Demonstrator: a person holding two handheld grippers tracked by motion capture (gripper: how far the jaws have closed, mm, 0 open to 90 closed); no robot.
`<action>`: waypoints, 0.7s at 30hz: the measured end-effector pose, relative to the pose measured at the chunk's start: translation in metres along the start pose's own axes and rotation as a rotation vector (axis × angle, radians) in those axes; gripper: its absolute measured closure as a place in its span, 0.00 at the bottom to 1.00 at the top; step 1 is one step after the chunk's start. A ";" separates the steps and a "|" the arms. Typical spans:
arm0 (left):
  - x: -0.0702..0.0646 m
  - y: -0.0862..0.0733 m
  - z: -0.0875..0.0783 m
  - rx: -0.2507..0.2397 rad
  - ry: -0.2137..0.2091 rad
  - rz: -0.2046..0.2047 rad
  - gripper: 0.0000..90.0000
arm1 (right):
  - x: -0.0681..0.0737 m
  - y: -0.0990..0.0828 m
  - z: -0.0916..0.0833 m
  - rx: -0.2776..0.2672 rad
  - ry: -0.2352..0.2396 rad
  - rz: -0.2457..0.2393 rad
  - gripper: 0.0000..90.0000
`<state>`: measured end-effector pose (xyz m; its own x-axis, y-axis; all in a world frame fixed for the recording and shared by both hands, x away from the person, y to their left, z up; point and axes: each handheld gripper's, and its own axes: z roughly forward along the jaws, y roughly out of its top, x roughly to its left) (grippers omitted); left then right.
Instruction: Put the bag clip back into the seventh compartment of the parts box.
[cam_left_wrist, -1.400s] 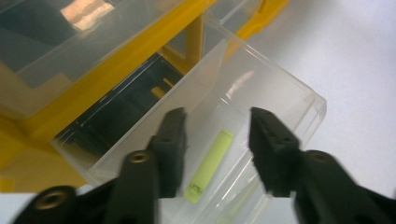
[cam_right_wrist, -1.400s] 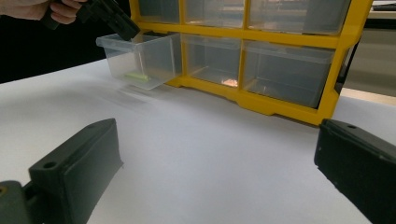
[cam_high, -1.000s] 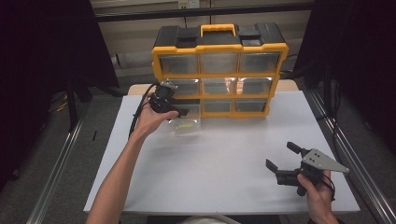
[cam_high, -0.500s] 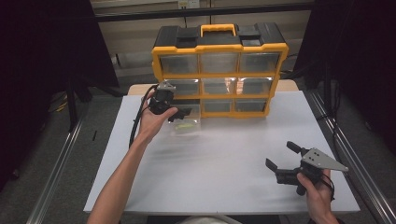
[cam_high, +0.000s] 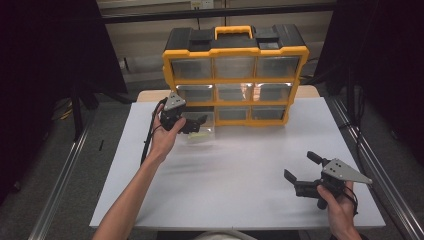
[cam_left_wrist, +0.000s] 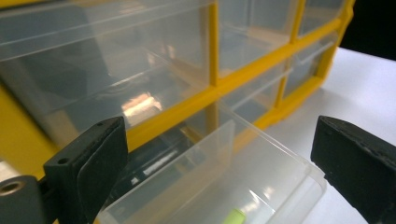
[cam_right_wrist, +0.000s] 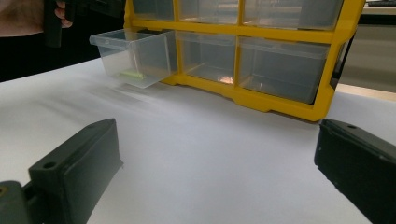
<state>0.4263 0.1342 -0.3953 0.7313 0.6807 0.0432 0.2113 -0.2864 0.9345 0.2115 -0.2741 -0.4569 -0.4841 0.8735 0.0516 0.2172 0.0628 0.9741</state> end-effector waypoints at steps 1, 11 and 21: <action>-0.001 -0.002 -0.003 -0.016 0.021 0.000 0.05 | 0.000 0.000 0.000 -0.001 -0.001 -0.003 0.00; -0.003 -0.015 -0.025 -0.050 0.065 -0.040 0.02 | 0.000 0.000 0.002 0.002 -0.001 -0.003 0.00; -0.006 -0.038 -0.042 -0.107 0.073 -0.083 0.03 | 0.000 0.000 0.004 0.004 -0.001 -0.012 0.00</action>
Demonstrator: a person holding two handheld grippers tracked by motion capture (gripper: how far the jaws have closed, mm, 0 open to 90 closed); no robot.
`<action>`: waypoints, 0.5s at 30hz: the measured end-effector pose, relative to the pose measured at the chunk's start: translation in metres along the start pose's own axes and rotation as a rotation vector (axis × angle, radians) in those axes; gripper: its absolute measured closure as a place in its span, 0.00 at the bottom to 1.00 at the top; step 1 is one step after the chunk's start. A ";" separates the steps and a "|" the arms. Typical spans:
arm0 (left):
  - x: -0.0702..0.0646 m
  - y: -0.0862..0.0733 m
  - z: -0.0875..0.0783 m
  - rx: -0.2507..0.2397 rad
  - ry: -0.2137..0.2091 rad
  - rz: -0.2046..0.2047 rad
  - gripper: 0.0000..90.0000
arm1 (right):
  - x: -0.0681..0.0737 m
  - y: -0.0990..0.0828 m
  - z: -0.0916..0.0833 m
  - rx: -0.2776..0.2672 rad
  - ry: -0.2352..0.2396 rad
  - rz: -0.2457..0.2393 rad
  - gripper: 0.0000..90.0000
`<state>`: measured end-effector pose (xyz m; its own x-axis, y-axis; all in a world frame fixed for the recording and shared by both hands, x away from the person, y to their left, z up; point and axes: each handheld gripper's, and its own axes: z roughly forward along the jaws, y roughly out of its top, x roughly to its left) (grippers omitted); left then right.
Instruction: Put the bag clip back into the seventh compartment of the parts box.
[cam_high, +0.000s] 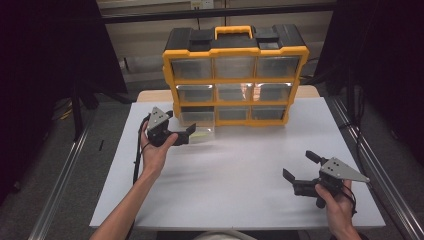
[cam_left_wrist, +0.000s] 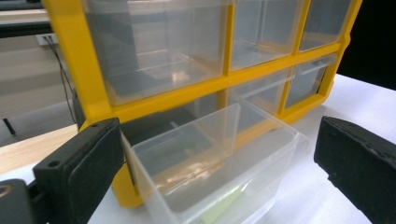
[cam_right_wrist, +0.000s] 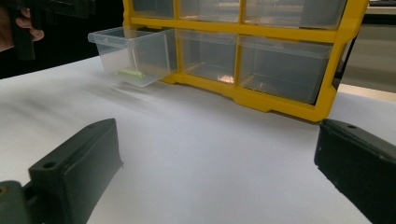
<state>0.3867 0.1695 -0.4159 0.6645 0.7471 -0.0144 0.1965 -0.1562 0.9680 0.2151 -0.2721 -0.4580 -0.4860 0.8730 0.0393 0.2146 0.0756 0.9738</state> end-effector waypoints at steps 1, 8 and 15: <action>0.000 -0.002 -0.001 0.004 0.003 -0.010 0.03 | 0.000 0.000 0.000 0.001 -0.001 0.002 0.00; 0.001 -0.025 -0.014 0.021 0.075 -0.013 0.03 | 0.000 0.000 0.001 0.001 0.002 0.001 0.00; 0.000 -0.038 -0.033 0.018 0.052 -0.018 0.05 | 0.001 0.000 0.001 0.004 0.007 0.004 0.00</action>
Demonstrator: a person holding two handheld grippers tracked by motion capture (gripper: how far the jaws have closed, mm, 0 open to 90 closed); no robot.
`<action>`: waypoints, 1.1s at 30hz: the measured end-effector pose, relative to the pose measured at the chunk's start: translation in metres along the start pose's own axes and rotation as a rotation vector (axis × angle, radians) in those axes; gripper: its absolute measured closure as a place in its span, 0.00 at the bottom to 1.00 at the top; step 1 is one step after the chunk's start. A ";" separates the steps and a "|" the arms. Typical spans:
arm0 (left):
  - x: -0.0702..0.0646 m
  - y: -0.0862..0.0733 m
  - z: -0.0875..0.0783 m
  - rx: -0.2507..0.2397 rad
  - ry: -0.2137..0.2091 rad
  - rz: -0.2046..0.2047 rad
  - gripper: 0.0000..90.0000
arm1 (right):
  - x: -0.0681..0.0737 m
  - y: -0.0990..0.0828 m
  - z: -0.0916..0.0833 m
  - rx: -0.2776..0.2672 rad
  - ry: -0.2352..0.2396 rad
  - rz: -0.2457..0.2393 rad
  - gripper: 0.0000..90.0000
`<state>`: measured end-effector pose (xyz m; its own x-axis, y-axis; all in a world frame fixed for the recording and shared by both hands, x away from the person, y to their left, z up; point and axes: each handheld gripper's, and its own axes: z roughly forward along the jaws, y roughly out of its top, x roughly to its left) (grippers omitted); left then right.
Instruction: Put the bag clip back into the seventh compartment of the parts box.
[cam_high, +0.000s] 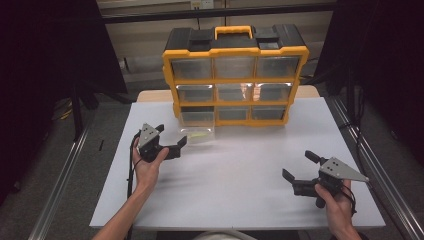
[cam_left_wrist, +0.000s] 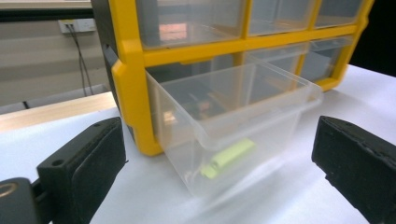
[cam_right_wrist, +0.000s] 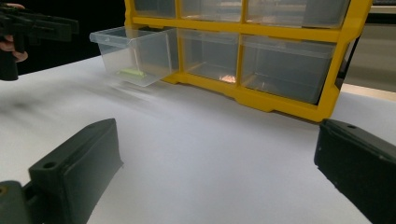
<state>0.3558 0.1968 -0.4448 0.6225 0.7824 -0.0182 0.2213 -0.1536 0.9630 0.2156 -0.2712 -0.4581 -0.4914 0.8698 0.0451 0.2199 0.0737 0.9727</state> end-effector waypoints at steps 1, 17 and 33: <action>-0.002 -0.002 -0.003 -0.010 0.000 0.008 0.08 | 0.000 0.000 0.000 0.002 0.003 -0.003 0.00; -0.001 -0.017 -0.047 -0.068 0.030 -0.008 0.06 | 0.000 0.000 0.001 -0.004 -0.006 -0.011 0.00; 0.003 -0.027 -0.096 -0.084 0.035 -0.027 0.03 | -0.001 0.000 -0.001 -0.009 -0.017 -0.008 0.00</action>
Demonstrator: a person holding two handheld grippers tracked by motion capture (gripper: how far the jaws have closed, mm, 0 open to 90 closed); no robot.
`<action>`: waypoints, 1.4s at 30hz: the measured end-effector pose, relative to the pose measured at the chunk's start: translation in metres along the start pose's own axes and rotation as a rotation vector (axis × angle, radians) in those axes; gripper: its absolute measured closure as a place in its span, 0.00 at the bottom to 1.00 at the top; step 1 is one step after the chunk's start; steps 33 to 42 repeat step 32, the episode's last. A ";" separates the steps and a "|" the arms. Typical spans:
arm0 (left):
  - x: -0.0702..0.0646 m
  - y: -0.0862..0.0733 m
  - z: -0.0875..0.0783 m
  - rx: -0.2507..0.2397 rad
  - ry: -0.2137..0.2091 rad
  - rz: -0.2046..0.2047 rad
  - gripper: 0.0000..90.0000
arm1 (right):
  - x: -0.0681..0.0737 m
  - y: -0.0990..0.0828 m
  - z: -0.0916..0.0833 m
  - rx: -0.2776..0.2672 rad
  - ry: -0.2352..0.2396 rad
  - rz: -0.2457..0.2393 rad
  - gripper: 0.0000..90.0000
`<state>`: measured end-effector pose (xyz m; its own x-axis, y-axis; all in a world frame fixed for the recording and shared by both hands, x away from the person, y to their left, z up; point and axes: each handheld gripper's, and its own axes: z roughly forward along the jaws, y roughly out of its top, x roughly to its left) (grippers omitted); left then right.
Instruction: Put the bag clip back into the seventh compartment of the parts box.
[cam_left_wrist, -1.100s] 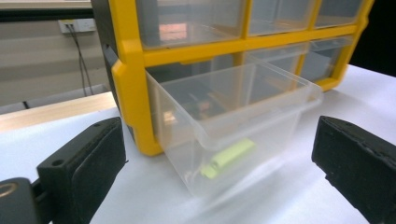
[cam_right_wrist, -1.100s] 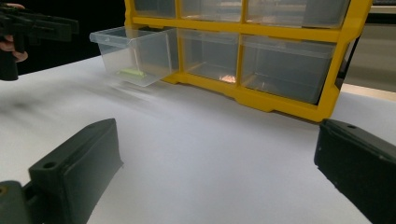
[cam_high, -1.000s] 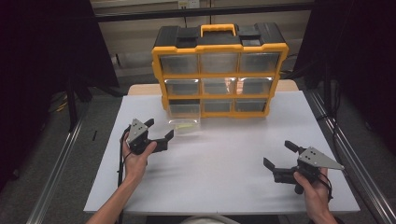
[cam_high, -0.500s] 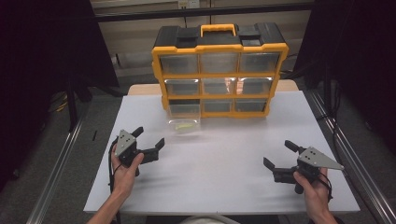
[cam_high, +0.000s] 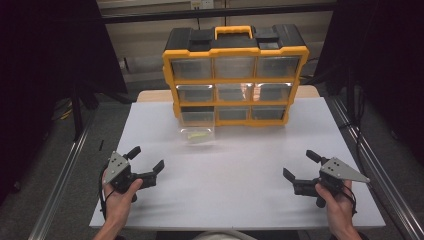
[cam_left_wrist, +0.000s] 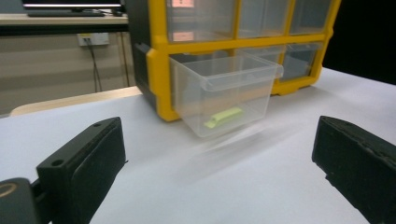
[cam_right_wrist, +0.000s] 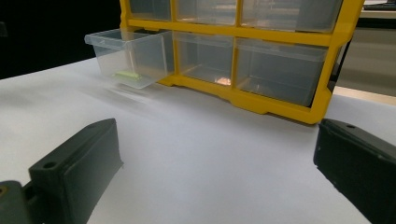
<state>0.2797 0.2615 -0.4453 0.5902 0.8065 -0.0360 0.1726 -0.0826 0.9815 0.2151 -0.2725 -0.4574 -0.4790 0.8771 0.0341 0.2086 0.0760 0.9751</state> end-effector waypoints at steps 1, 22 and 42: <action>0.000 0.000 -0.002 0.005 0.016 -0.007 0.03 | 0.000 0.000 0.000 0.001 -0.003 -0.001 0.00; 0.004 -0.014 -0.026 0.067 0.052 0.008 0.03 | -0.004 -0.002 -0.003 0.008 -0.028 0.024 0.00; 0.003 -0.016 -0.022 0.086 0.055 -0.004 0.04 | -0.004 -0.002 -0.002 0.014 -0.018 0.031 0.00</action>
